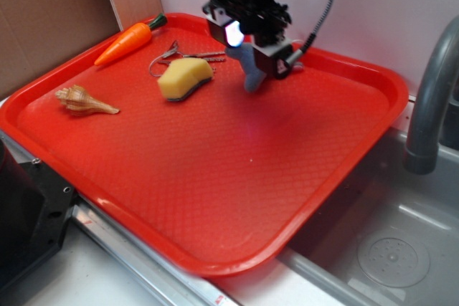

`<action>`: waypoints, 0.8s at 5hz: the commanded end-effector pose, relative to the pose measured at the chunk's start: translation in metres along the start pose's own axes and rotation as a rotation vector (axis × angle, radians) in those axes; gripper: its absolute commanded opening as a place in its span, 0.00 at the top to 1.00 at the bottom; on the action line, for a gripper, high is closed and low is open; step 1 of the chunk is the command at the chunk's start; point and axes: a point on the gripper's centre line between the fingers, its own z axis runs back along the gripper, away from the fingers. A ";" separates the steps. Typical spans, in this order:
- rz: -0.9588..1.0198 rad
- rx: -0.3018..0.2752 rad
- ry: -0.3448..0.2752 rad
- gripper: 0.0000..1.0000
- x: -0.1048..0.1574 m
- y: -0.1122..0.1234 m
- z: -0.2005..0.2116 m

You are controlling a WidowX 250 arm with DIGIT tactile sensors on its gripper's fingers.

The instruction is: Grab the gray animal.

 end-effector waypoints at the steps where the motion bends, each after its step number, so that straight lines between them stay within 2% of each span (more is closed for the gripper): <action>1: 0.022 0.168 -0.152 0.00 0.022 0.008 0.001; 2: 0.030 0.081 -0.118 0.00 0.025 0.024 -0.008; 3: 0.042 0.026 -0.103 0.00 0.021 0.035 0.002; 4: 0.078 0.027 -0.132 0.00 0.010 0.045 0.020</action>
